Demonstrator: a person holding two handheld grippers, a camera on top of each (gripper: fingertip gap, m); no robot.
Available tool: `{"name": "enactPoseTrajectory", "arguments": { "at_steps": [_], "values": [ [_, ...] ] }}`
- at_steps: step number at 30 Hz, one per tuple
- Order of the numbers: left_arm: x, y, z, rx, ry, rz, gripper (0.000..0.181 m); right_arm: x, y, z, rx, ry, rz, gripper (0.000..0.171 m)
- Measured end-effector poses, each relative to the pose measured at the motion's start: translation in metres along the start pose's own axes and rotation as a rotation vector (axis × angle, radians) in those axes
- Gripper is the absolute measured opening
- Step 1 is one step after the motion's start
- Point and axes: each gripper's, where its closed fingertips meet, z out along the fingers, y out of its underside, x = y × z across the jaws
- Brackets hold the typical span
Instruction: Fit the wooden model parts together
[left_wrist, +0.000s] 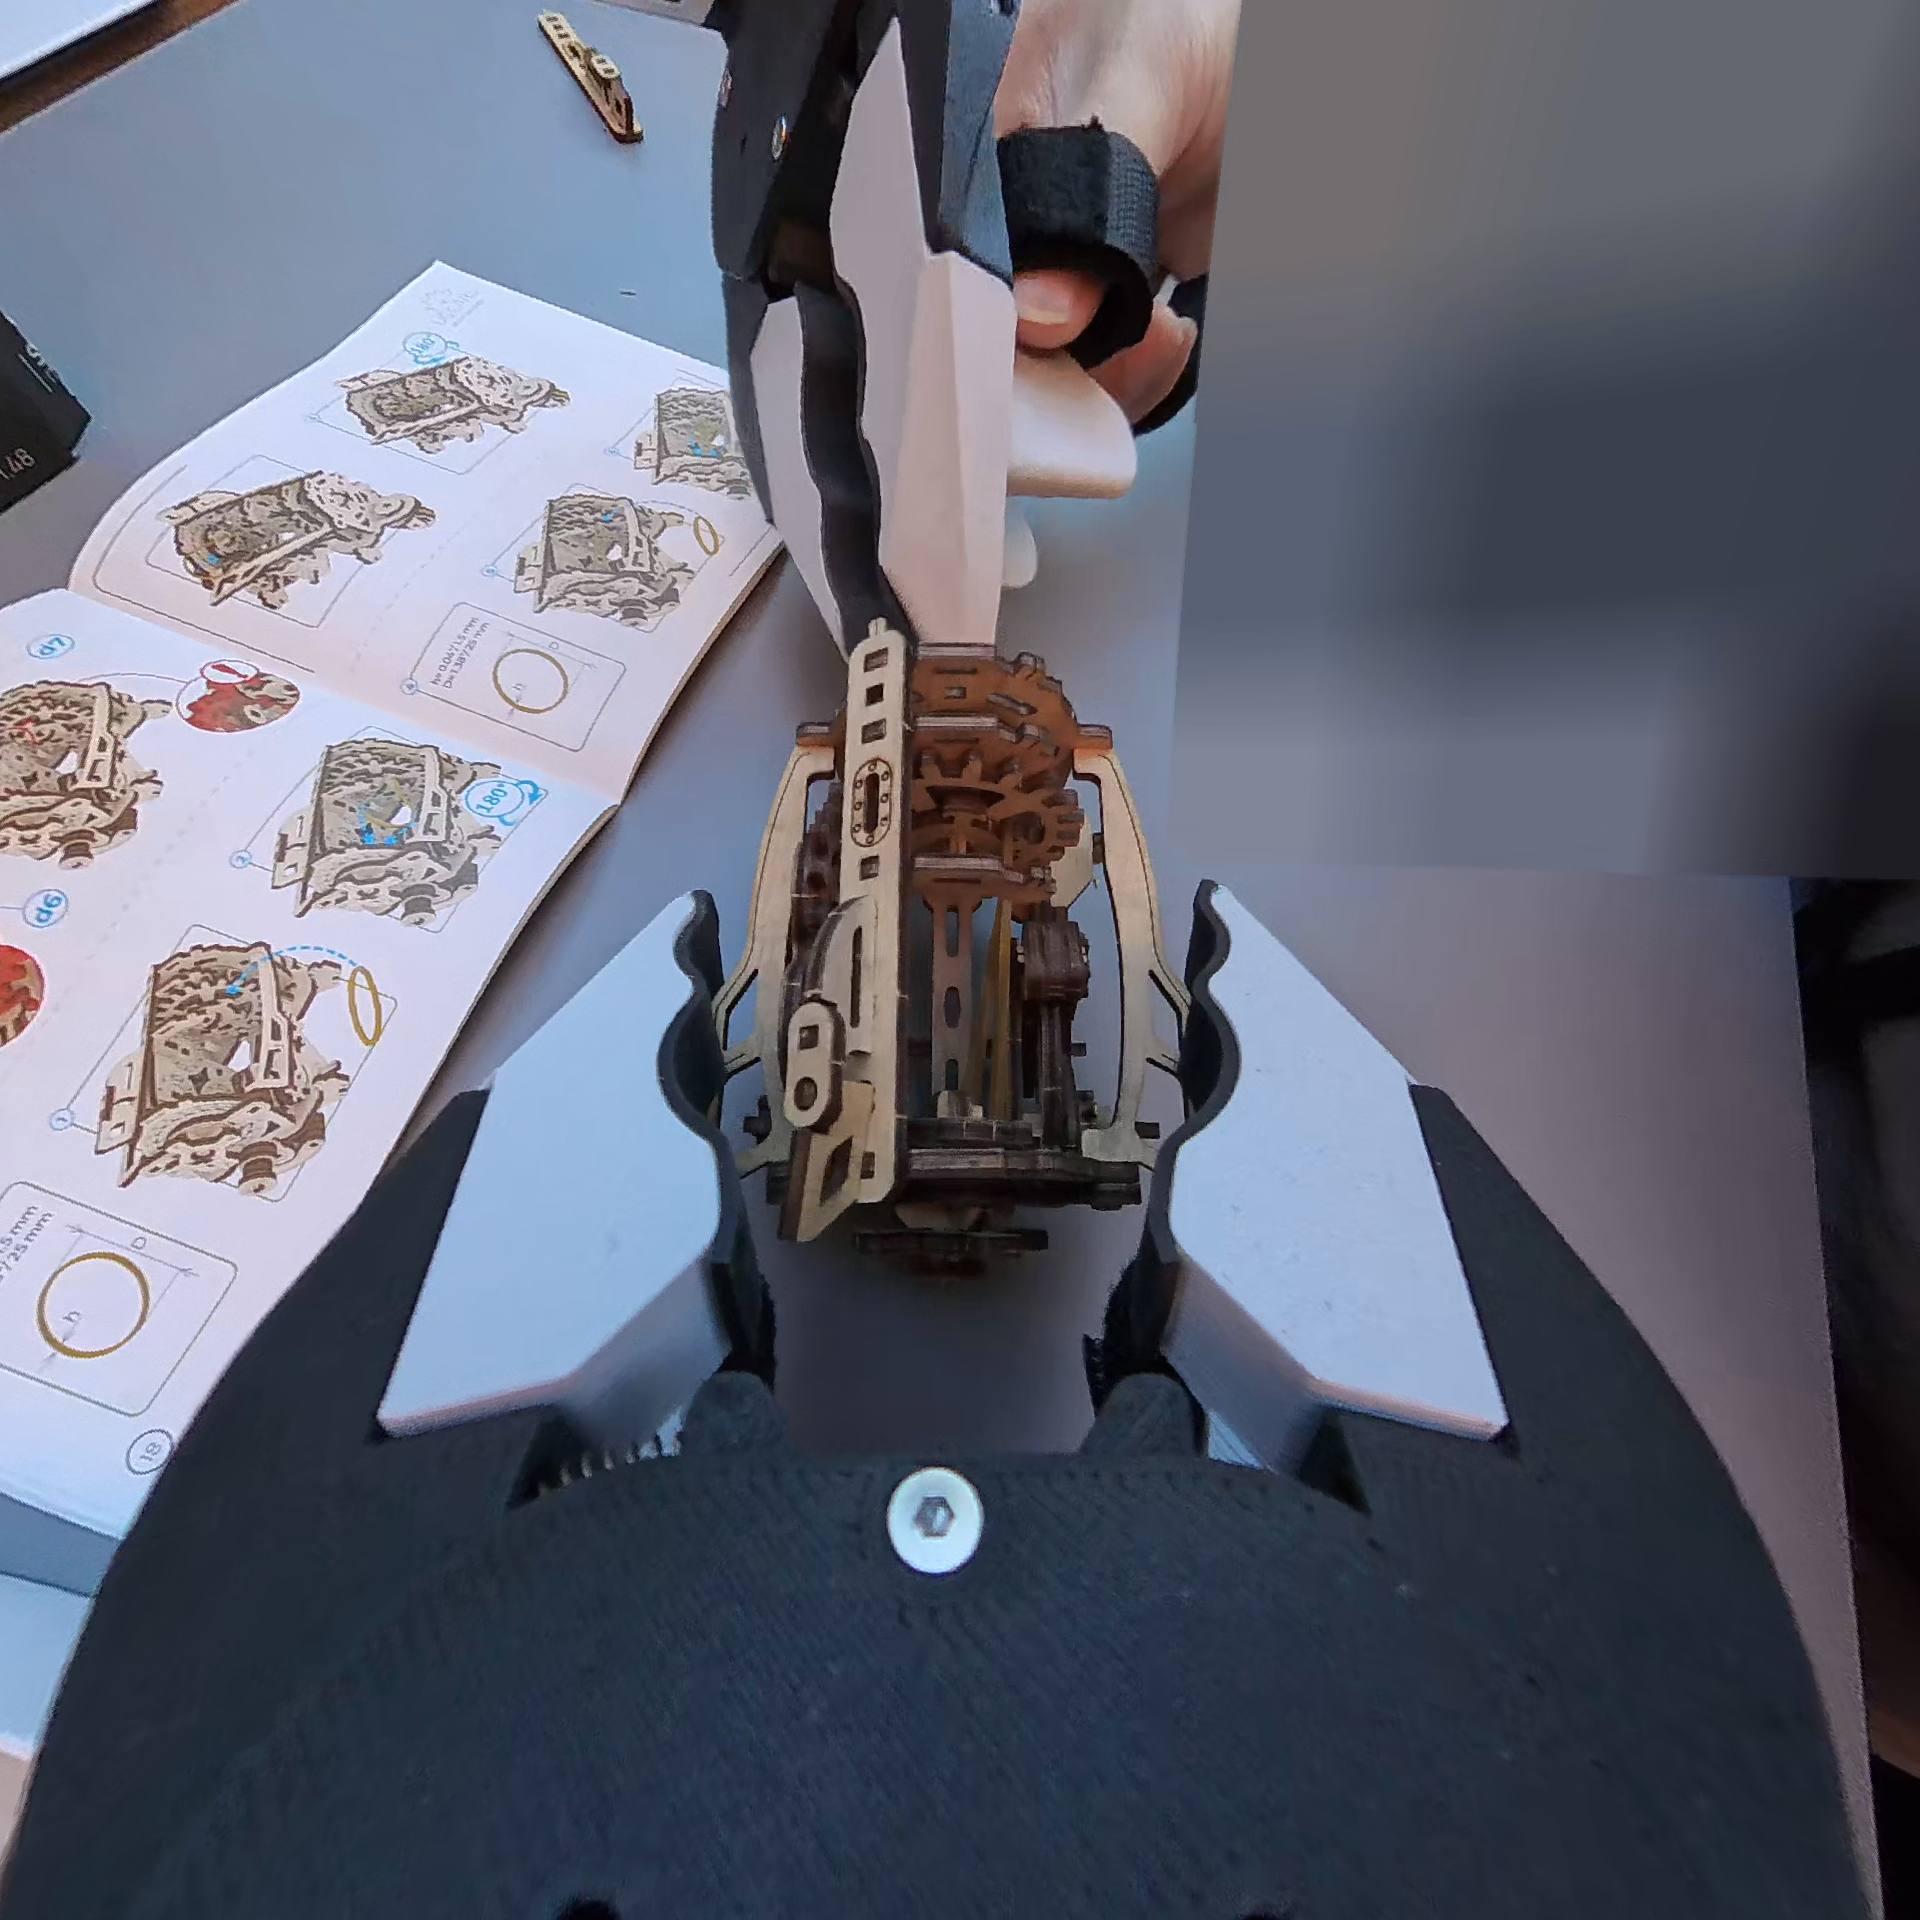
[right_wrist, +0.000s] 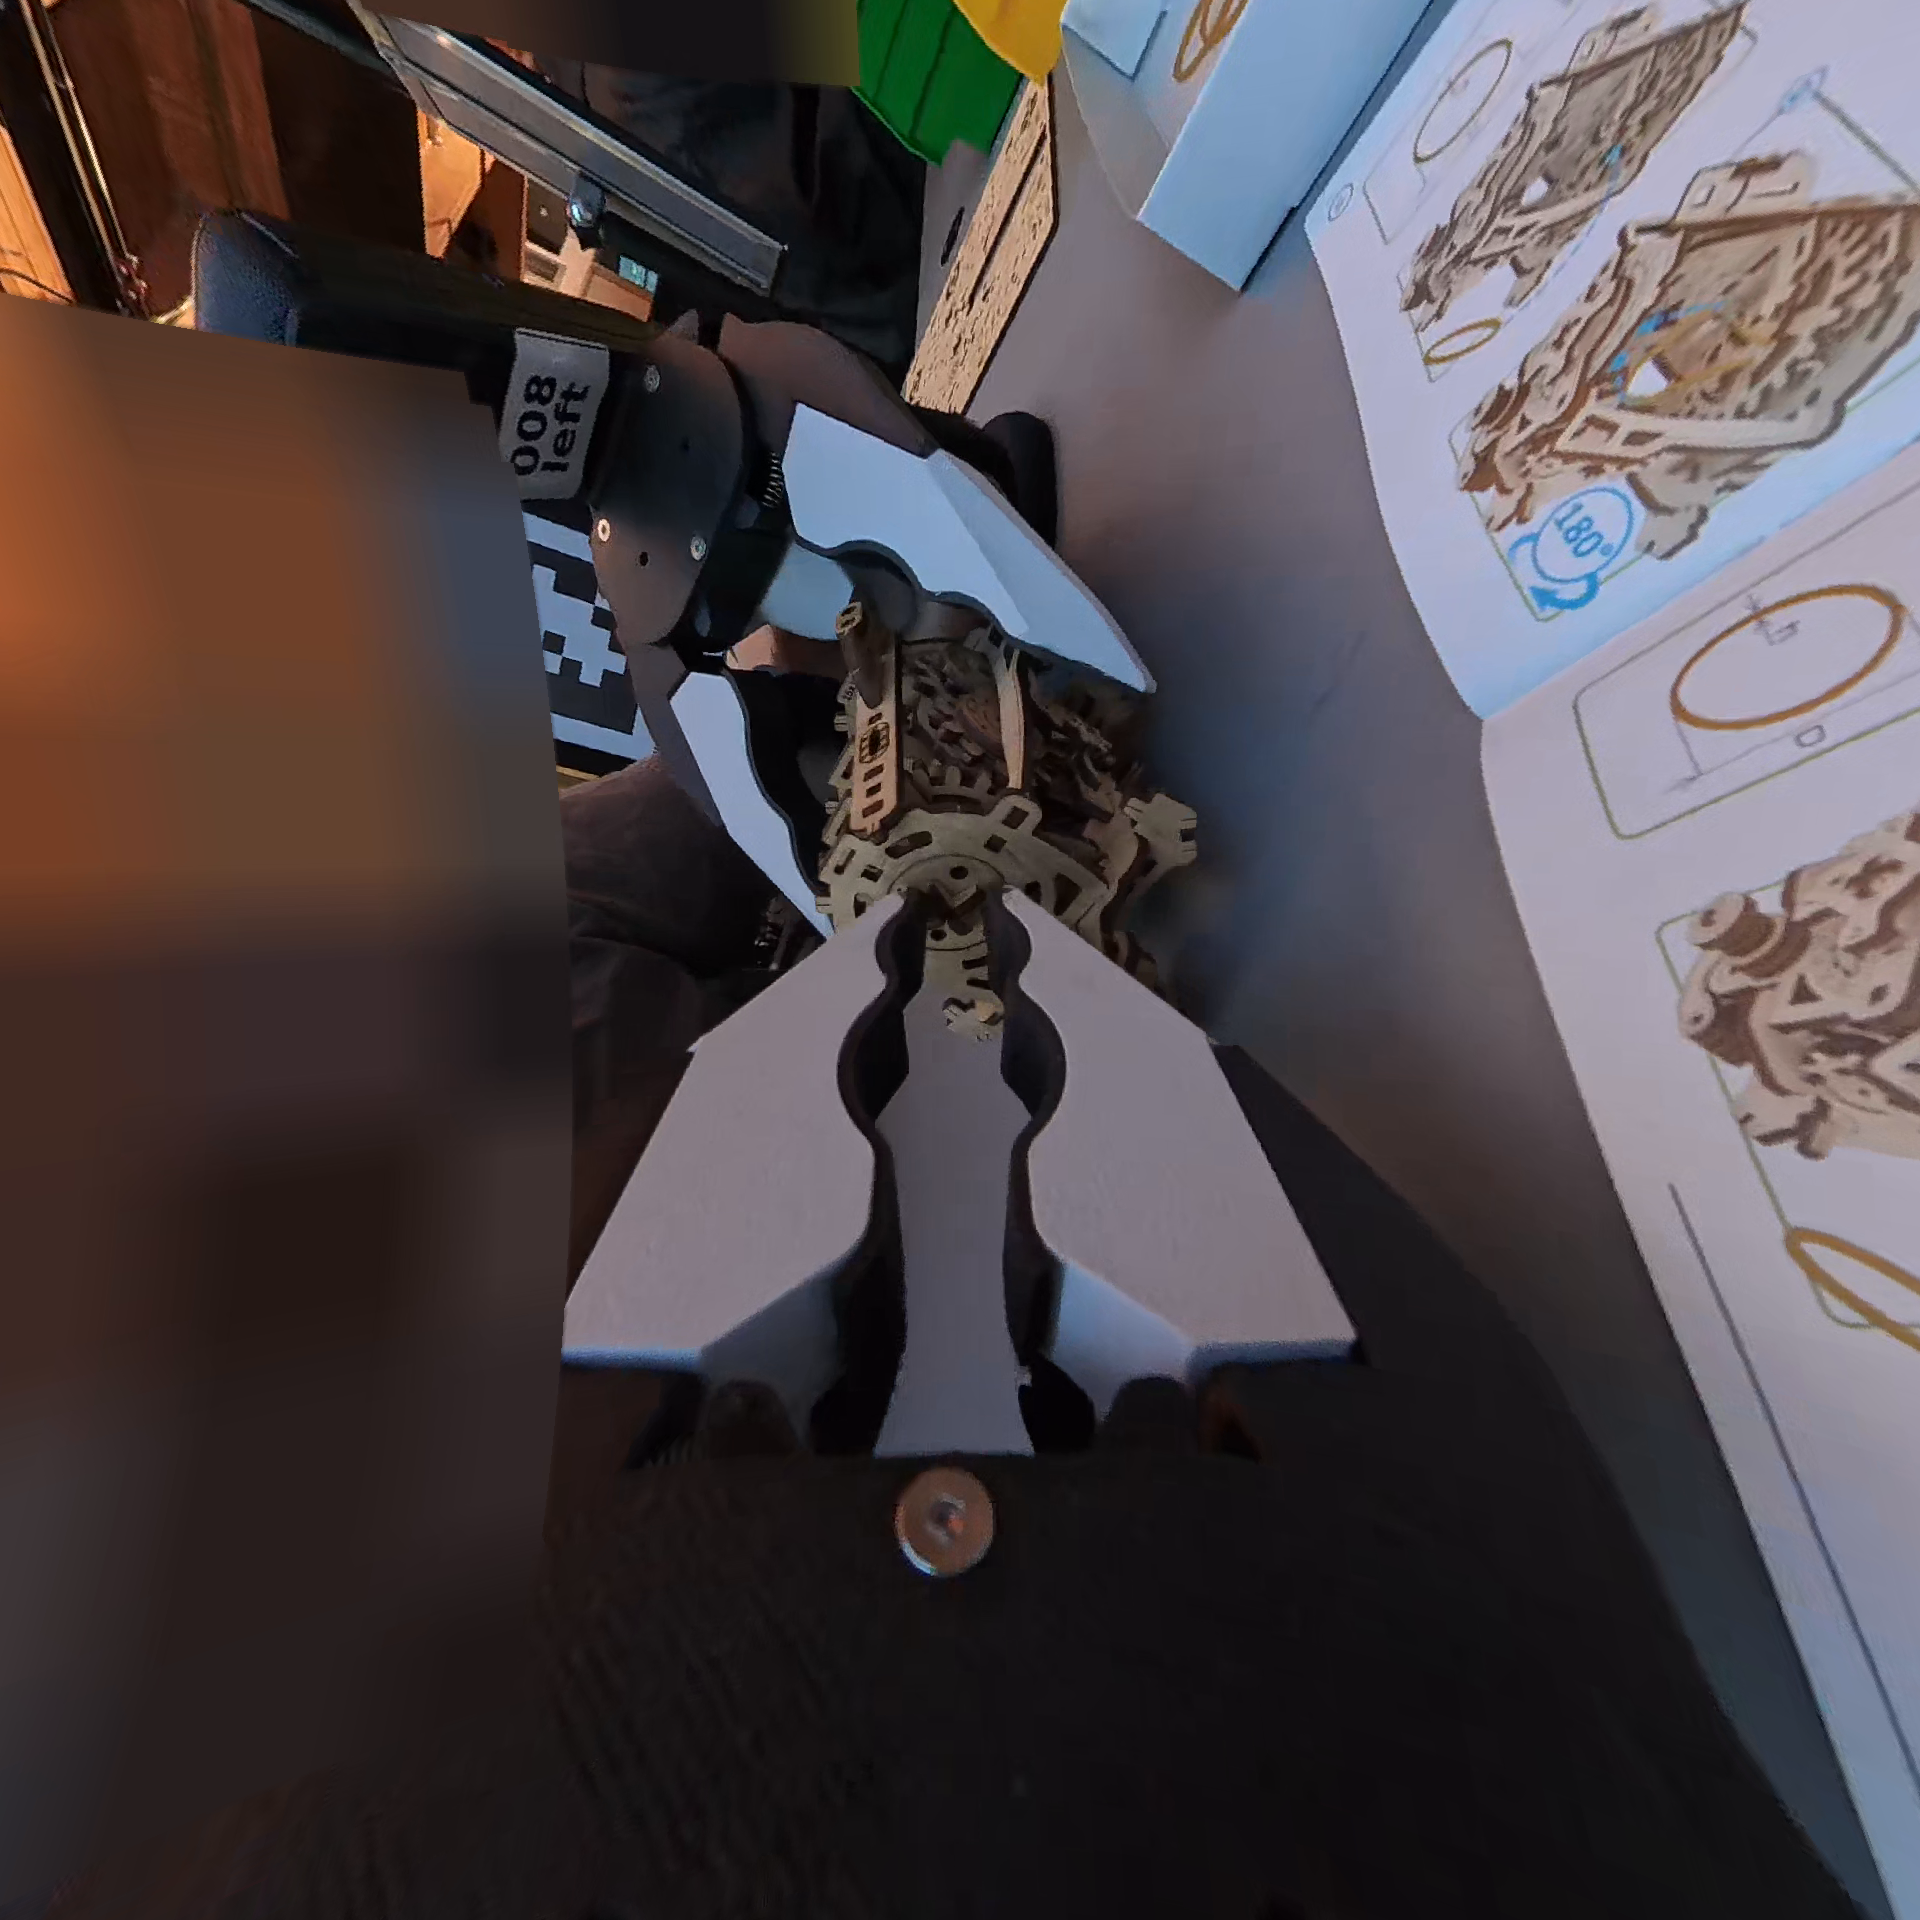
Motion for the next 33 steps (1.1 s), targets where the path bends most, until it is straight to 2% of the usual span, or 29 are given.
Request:
{"name": "enactPoseTrajectory", "arguments": {
  "at_steps": [9, 15, 30, 33],
  "values": [
    [0.004, 0.001, 0.009, -0.029, 0.004, 0.03, 0.096, 0.002, -0.004, 0.001, 0.064, -0.108, 0.028, 0.009],
    [0.004, 0.001, 0.009, -0.024, 0.01, 0.02, 0.096, 0.003, -0.003, 0.001, 0.034, -0.138, 0.023, 0.01],
    [0.012, -0.001, 0.012, -0.026, 0.068, 0.019, 0.098, -0.003, 0.004, 0.005, -0.047, -0.046, -0.298, 0.009],
    [0.013, -0.003, 0.011, -0.015, 0.087, 0.006, 0.097, -0.003, 0.005, 0.005, -0.033, -0.051, -0.285, 0.009]
  ]
}}
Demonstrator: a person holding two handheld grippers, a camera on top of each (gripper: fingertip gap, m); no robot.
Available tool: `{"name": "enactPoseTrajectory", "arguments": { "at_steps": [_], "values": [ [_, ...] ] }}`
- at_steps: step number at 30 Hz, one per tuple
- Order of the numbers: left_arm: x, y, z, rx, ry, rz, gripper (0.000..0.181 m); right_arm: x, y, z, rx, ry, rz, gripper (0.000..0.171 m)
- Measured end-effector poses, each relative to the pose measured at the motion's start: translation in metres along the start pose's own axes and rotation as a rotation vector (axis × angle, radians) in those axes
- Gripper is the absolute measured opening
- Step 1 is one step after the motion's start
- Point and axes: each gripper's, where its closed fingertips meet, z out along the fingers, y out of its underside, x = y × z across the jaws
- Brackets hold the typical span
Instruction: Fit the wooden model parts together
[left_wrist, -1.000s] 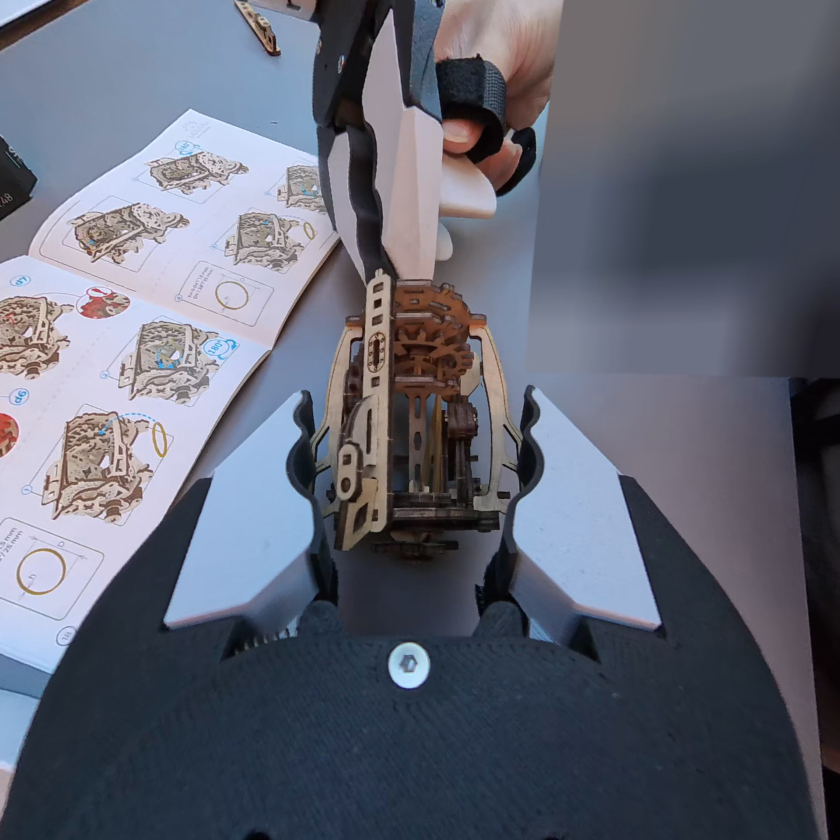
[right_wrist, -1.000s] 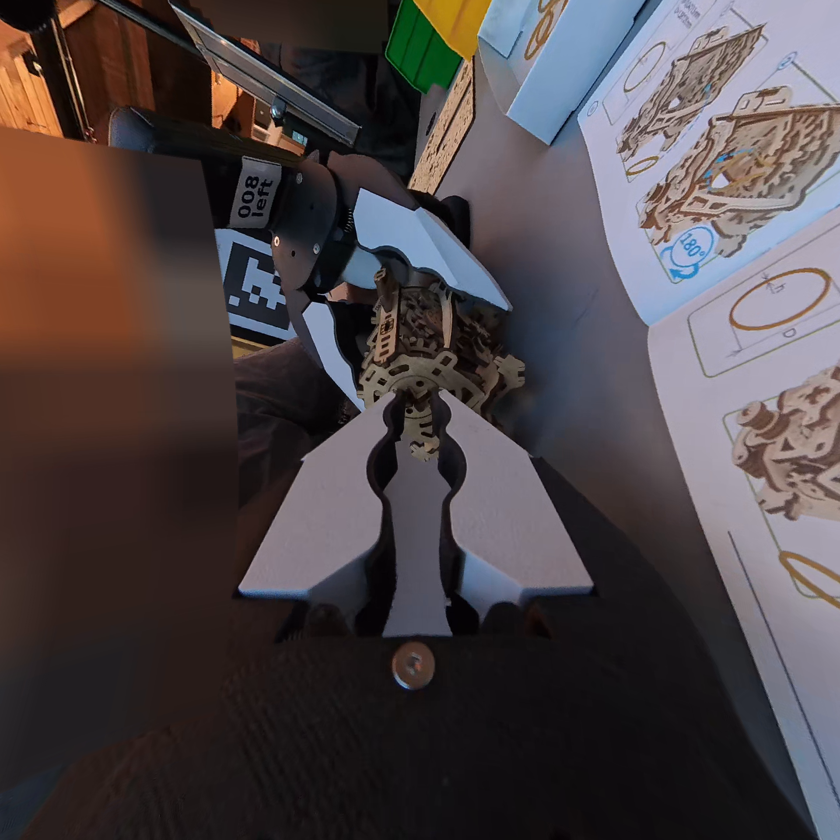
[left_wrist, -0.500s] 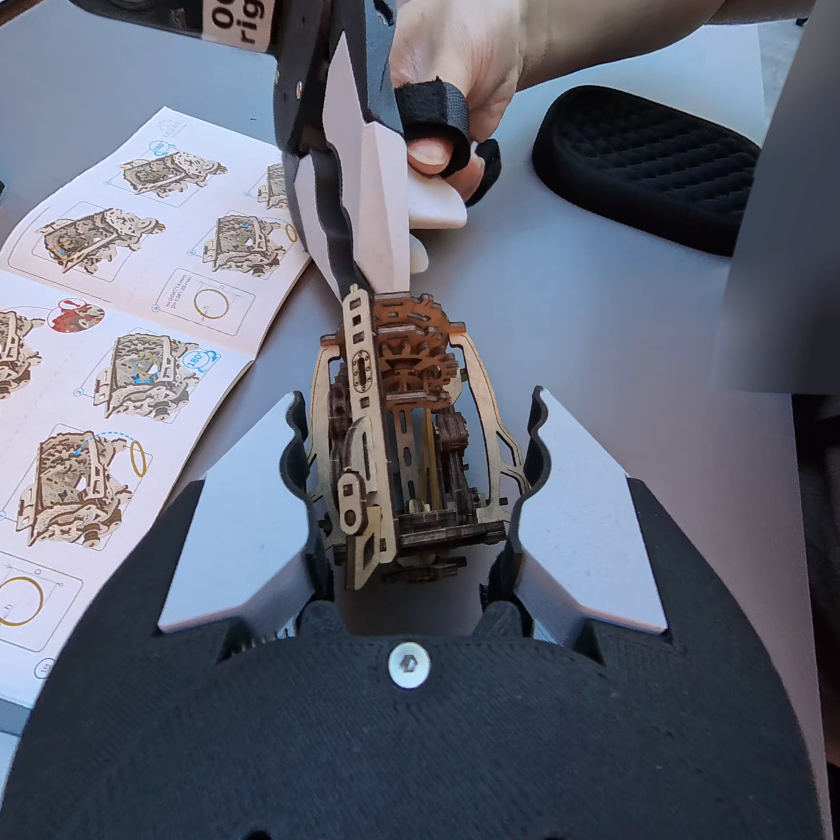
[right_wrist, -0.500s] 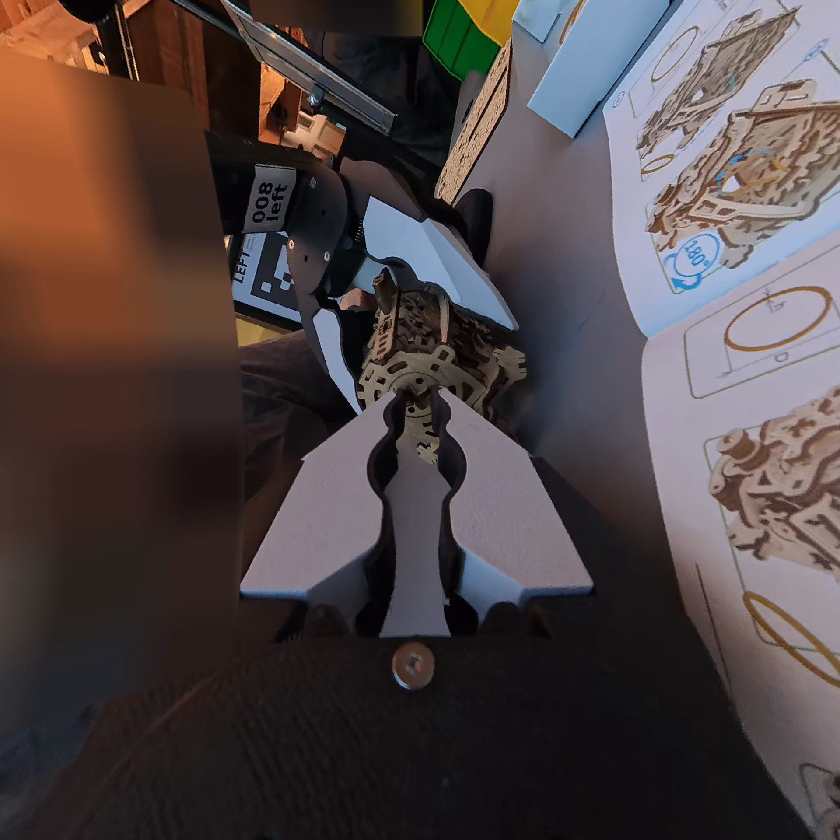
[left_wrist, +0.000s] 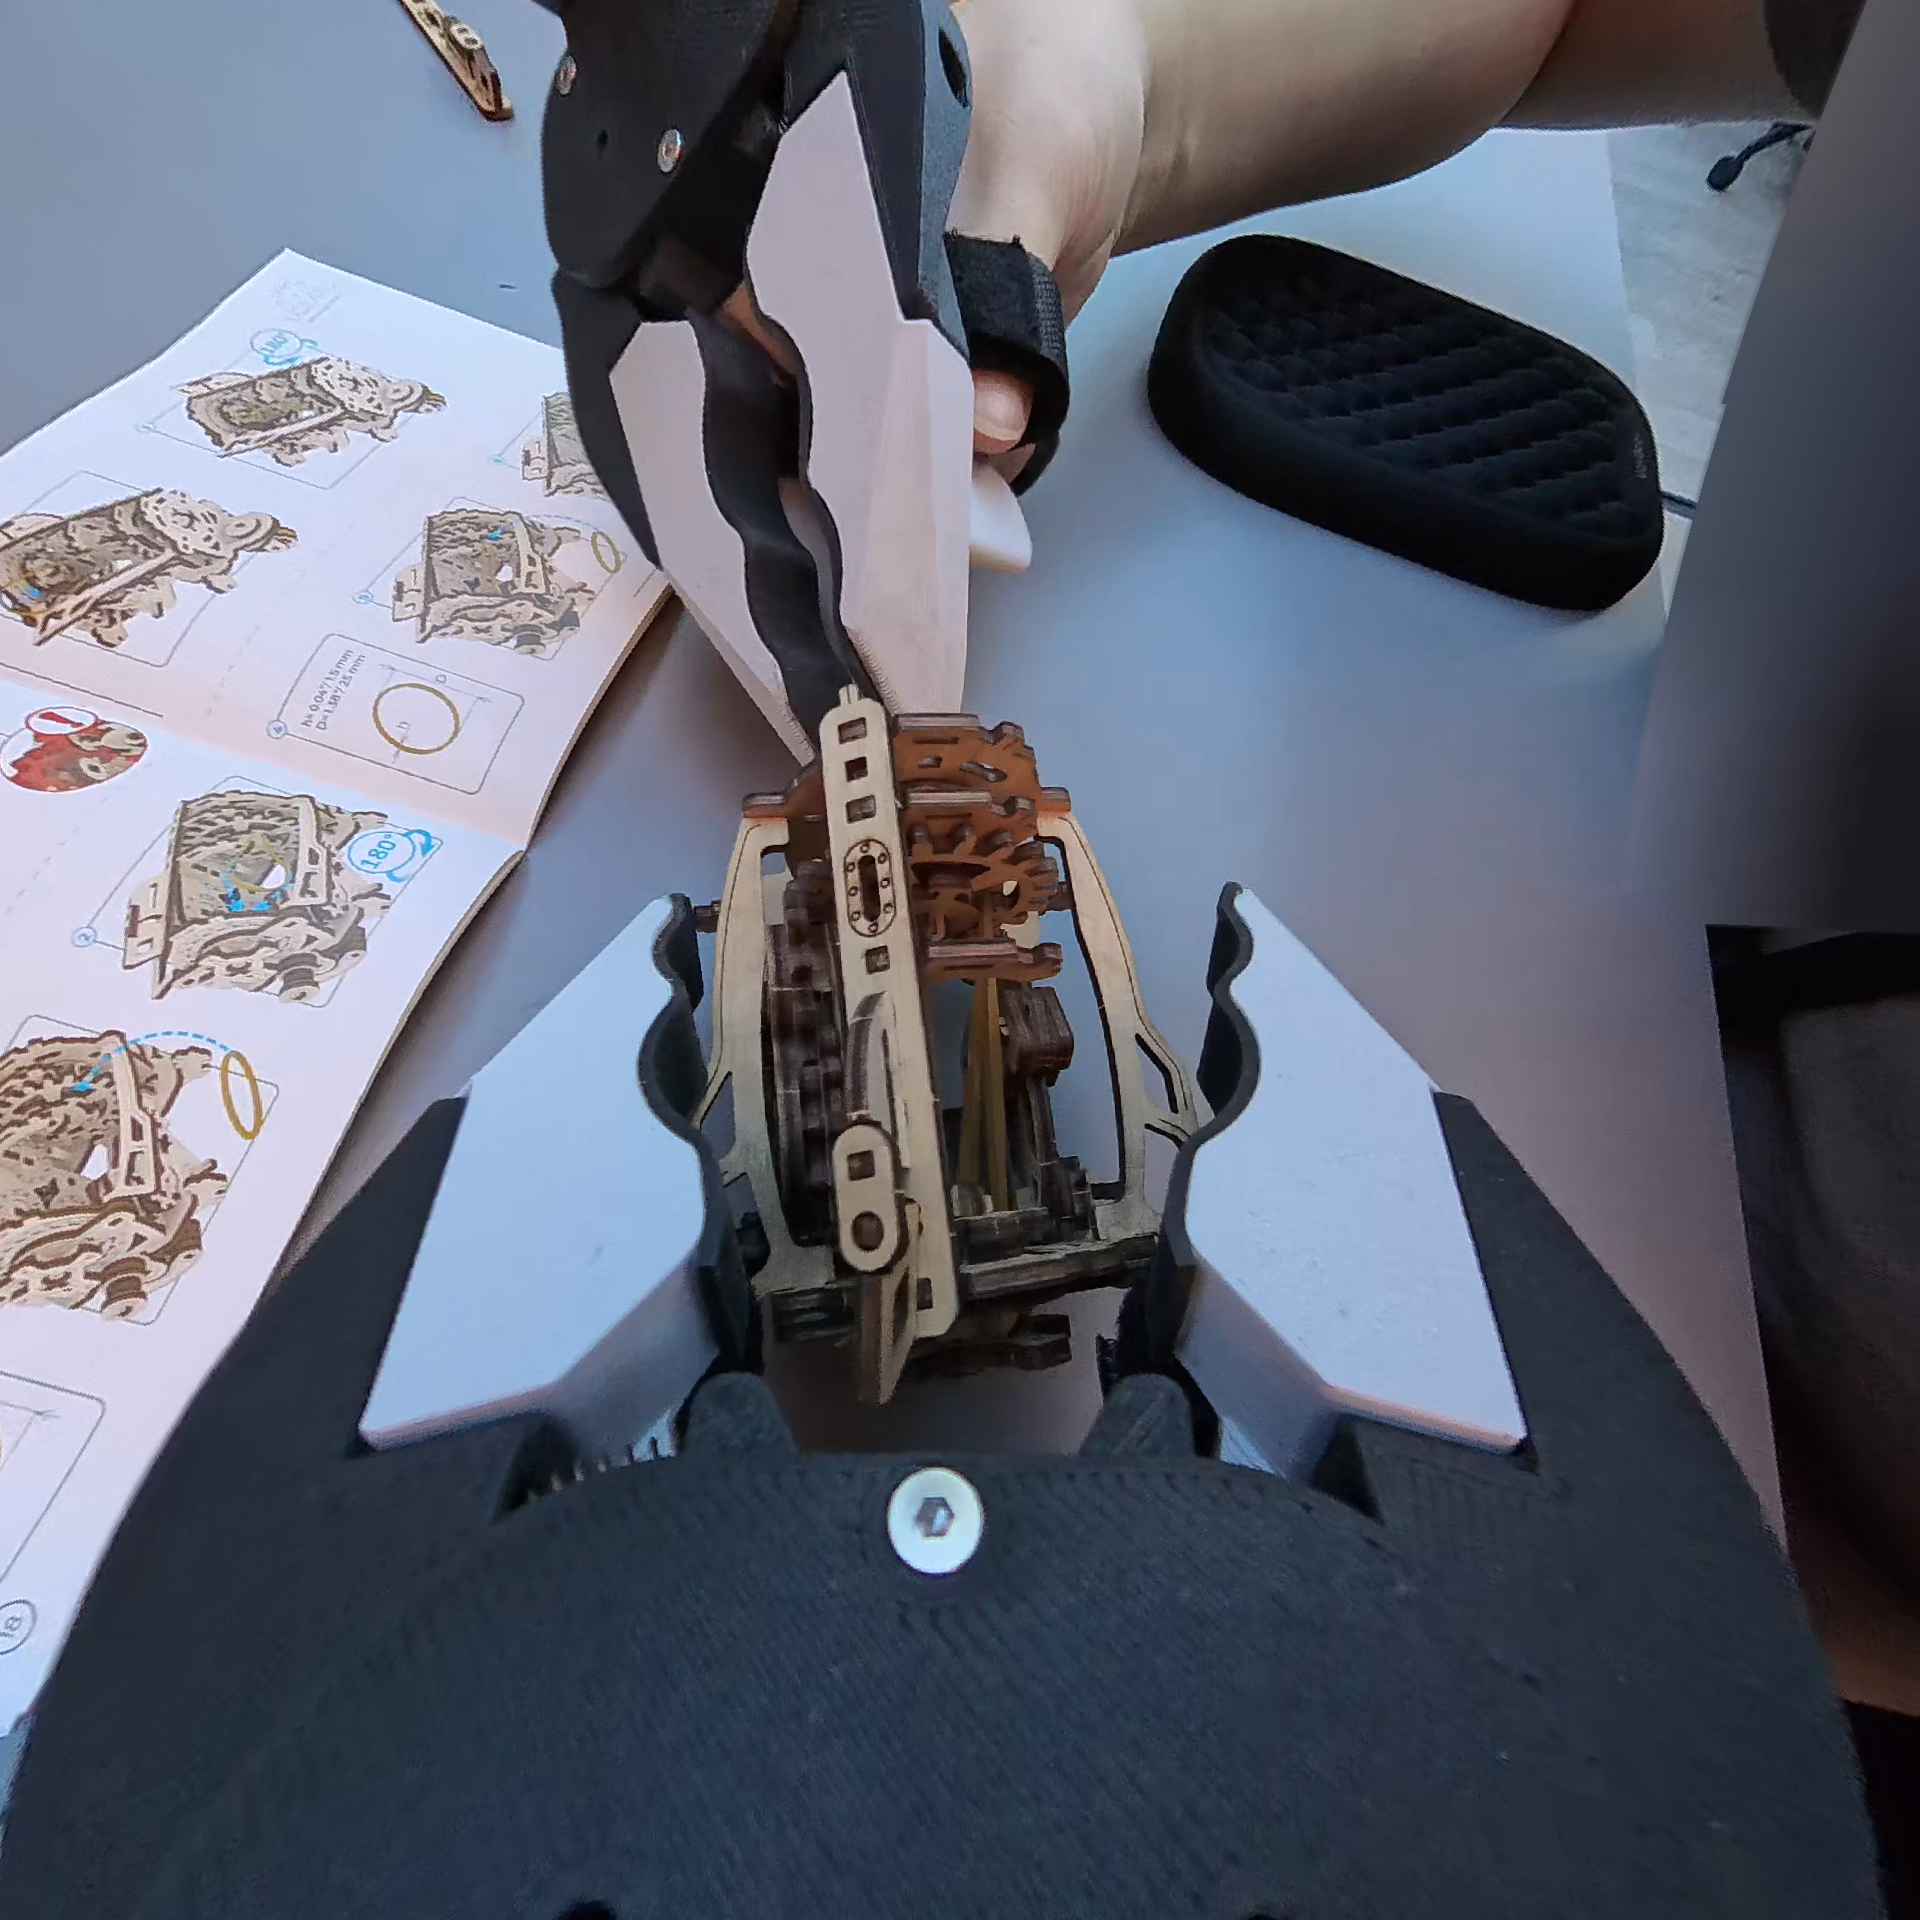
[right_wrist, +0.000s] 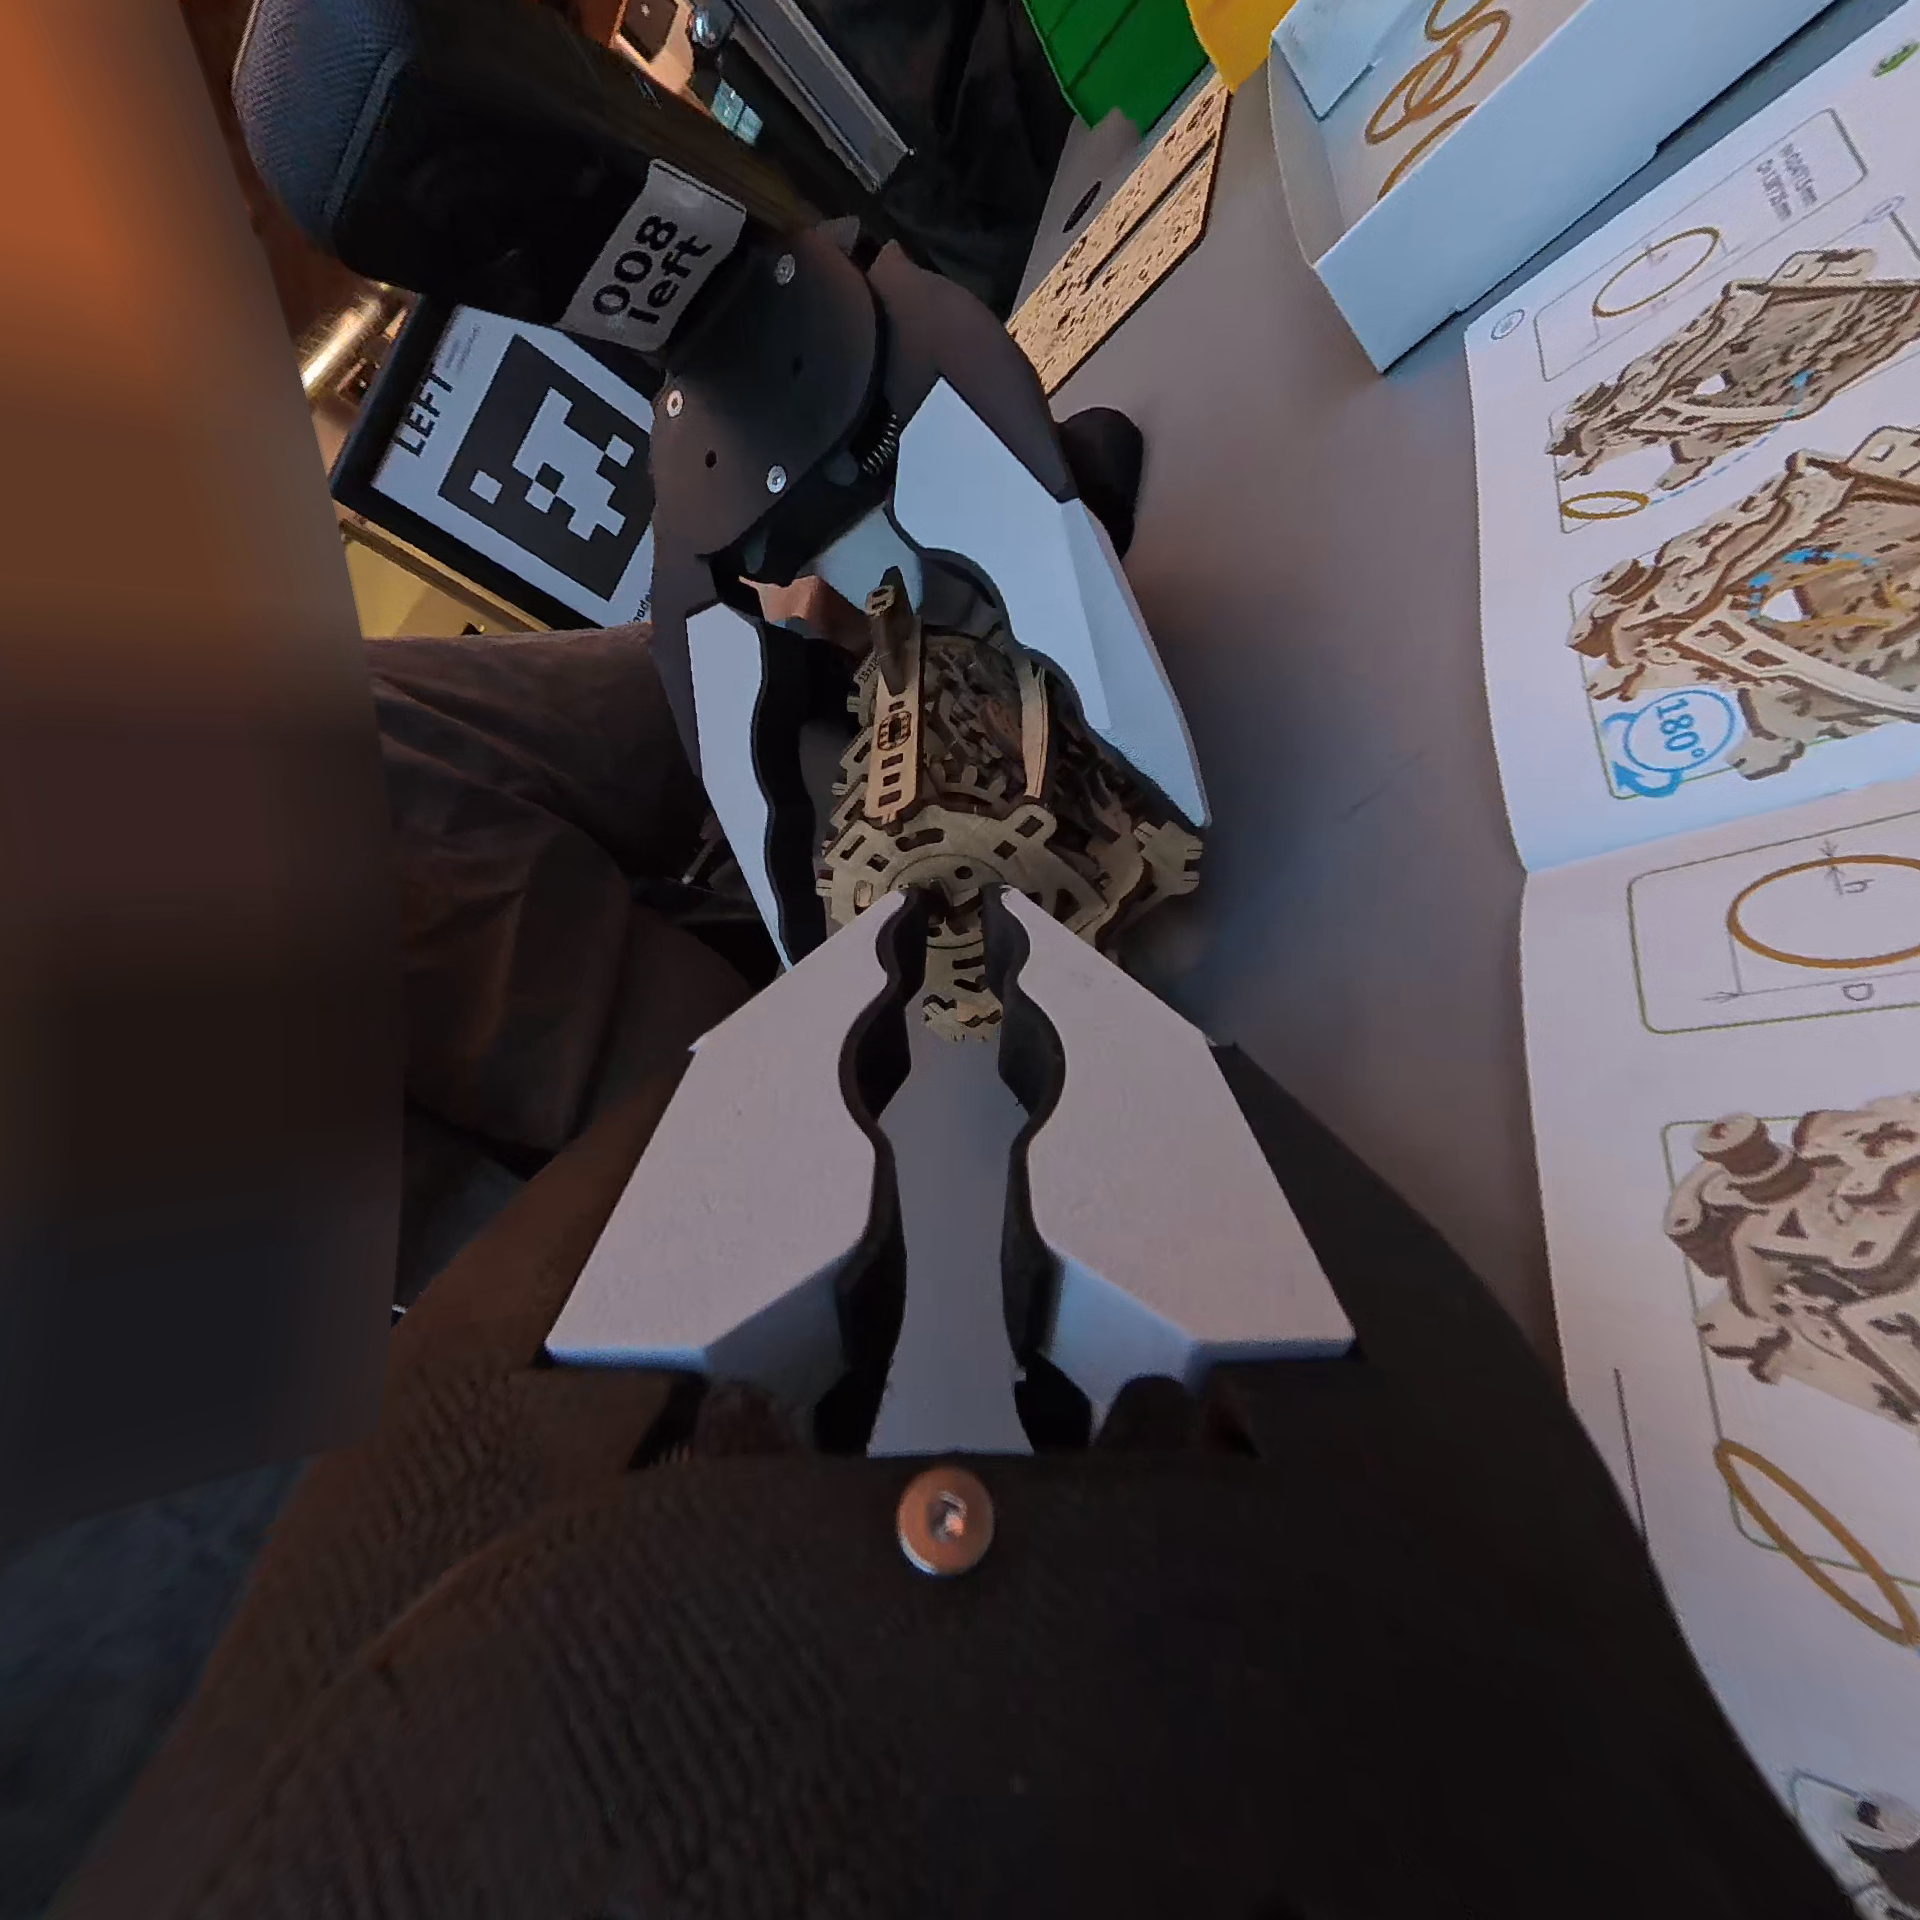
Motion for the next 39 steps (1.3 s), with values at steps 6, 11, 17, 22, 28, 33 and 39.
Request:
{"name": "enactPoseTrajectory", "arguments": {
  "at_steps": [6, 11, 17, 22, 28, 33, 39],
  "values": [
    [-0.003, 0.001, -0.004, -0.016, -0.027, 0.008, 0.094, 0.004, -0.004, -0.001, 0.066, -0.015, 0.06, 0.008],
    [-0.009, 0.011, -0.018, -0.055, -0.16, 0.023, 0.096, 0.007, -0.008, -0.002, 0.077, 0.048, -0.001, 0.008],
    [-0.011, 0.018, -0.018, -0.06, -0.161, -0.029, 0.093, 0.006, -0.009, -0.005, 0.032, 0.147, -0.173, 0.008],
    [-0.013, 0.017, -0.016, -0.05, -0.132, -0.066, 0.093, -0.023, -0.025, -0.02, -0.009, 0.319, -0.732, 0.03],
    [-0.016, 0.015, -0.016, -0.038, -0.097, -0.138, 0.093, -0.039, -0.015, -0.003, -0.25, 0.533, -1.173, 0.045],
    [-0.016, 0.015, -0.016, -0.037, -0.09, -0.157, 0.093, -0.025, 0.001, 0.003, -0.476, 0.631, -1.419, 0.049],
    [-0.015, 0.017, -0.017, -0.058, -0.062, -0.111, 0.094, 0.0, 0.009, -0.003, -0.894, 0.678, -1.767, 0.05]
  ]
}}
